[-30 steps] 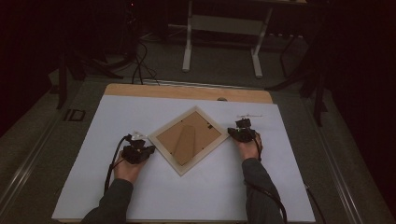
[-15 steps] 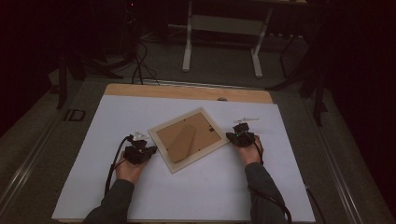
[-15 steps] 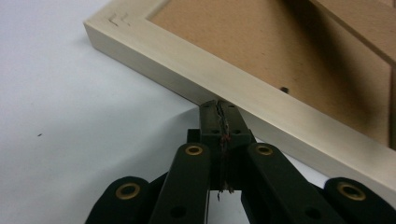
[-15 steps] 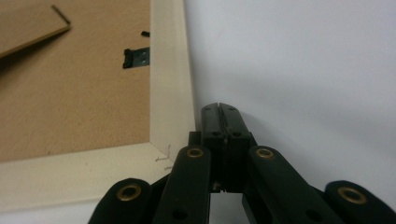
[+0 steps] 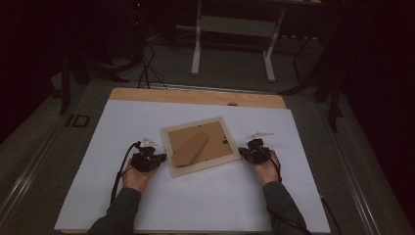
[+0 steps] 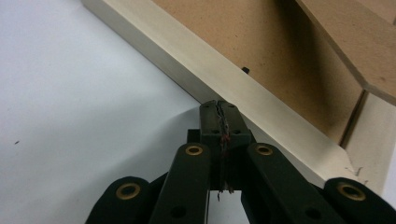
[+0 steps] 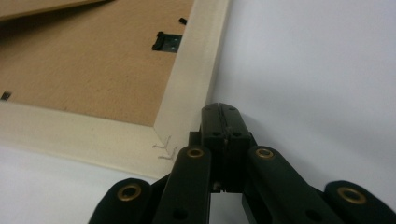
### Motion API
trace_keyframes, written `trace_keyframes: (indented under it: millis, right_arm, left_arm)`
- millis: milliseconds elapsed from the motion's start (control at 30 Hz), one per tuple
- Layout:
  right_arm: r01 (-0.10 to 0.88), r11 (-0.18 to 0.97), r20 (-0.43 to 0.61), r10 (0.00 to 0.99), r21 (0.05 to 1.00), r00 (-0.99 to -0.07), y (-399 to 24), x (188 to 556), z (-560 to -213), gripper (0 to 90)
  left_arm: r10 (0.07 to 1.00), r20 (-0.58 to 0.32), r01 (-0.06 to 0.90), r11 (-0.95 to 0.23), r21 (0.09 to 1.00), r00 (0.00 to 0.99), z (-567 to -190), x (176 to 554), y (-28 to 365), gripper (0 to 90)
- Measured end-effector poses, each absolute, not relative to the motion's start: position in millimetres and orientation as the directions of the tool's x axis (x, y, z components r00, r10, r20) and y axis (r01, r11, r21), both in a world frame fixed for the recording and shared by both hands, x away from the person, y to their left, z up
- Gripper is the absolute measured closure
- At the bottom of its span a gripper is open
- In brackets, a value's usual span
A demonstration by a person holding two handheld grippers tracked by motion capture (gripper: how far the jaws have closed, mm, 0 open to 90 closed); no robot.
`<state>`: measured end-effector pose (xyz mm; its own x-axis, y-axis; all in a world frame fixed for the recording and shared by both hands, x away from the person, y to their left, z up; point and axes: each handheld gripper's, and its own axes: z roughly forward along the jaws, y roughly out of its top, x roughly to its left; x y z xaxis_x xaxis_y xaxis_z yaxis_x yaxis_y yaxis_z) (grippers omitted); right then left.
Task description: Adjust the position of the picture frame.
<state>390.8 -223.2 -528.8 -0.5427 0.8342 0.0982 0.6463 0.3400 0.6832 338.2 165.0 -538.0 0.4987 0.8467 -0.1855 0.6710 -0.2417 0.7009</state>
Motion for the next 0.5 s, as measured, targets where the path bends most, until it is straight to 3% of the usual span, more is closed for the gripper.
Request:
trace_keyframes:
  millis: [500]
  right_arm:
    - [0.631, 0.361, 0.081, 0.825, 0.687, -0.560, -227.0, 365.4, -529.4, 90.0]
  left_arm:
    - [0.836, -0.197, 0.671, -0.246, 0.699, 0.512, -538.3, 338.4, 166.4, 90.0]
